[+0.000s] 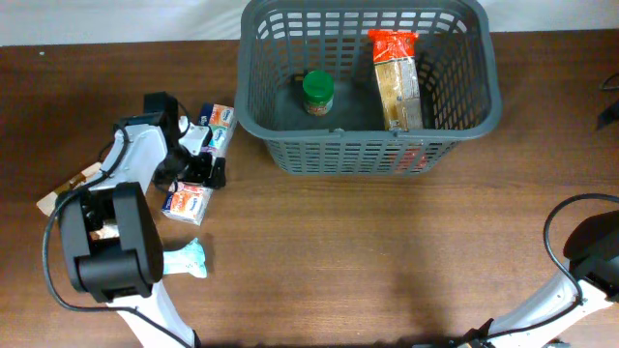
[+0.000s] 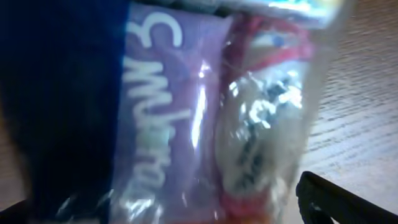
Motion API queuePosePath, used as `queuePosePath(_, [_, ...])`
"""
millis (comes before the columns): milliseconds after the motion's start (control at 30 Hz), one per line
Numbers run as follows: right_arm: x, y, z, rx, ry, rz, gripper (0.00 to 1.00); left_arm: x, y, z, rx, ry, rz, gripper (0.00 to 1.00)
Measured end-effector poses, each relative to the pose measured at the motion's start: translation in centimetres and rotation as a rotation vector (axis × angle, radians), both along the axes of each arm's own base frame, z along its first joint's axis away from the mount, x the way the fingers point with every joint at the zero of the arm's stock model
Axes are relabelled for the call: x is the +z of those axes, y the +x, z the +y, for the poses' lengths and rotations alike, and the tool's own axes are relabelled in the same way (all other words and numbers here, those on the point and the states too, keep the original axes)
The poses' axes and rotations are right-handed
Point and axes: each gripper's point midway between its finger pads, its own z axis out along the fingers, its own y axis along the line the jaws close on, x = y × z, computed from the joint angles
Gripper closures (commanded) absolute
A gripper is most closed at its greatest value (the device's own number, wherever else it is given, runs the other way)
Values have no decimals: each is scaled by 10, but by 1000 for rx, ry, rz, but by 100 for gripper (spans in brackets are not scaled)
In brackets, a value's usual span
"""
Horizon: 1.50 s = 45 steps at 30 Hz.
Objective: Pack container
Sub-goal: 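Move the left gripper to the Kleenex tissue pack and grasp it, then lift the tissue pack with the left gripper toward the basket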
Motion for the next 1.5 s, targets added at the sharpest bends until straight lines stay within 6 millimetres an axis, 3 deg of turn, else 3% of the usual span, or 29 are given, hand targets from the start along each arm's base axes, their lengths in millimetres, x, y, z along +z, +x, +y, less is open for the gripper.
queuePosePath(67, [0,0,0,0,0,0,1,-4,0,0,0,-1,6,0])
queuePosePath(133, [0,0,0,0,0,0,1,-7,1,1,1,6,8,11])
queuePosePath(167, [0,0,0,0,0,0,1,-7,2,1,2,7,6,32])
queuePosePath(333, [0,0,0,0,0,0,1,-8,3,2,-1,11,2,96])
queuePosePath(533, [0,0,0,0,0,0,1,7,14,11,44,56,-4,98])
queuePosePath(600, [0,0,0,0,0,0,1,20,18,16,64,77,8,98])
queuePosePath(700, [0,0,0,0,0,-1,1,67,45,26,101,104,-66,98])
queuePosePath(767, [0,0,0,0,0,-1,1,116,77,33,140,117,-198,98])
queuePosePath(833, [0,0,0,0,0,-1,1,171,101,39,180,121,-335,98])
queuePosePath(867, [0,0,0,0,0,-1,1,208,111,41,199,117,-426,98])
queuePosePath(967, [0,0,0,0,0,-1,1,294,114,34,210,110,-614,98])
queuePosePath(1067, [0,0,0,0,0,0,1,376,97,-2,153,88,-802,98])
queuePosePath(1133, [0,0,0,0,0,-1,1,420,82,-49,63,43,-920,98])
queuePosePath(1200, [0,0,0,0,0,-1,1,445,65,-98,-43,-15,-987,98])
queuePosePath(1267, [0,0,0,0,0,-1,1,453,48,-148,-156,-77,-1007,98])
queuePosePath(1333, [0,0,0,0,0,-1,1,449,39,-182,-232,-112,-998,98])
queuePosePath(1433, [0,0,0,0,0,0,1,431,41,-216,-298,-133,-958,98])
queuePosePath(1500, [0,0,0,0,0,-1,1,417,49,-227,-316,-130,-932,98])
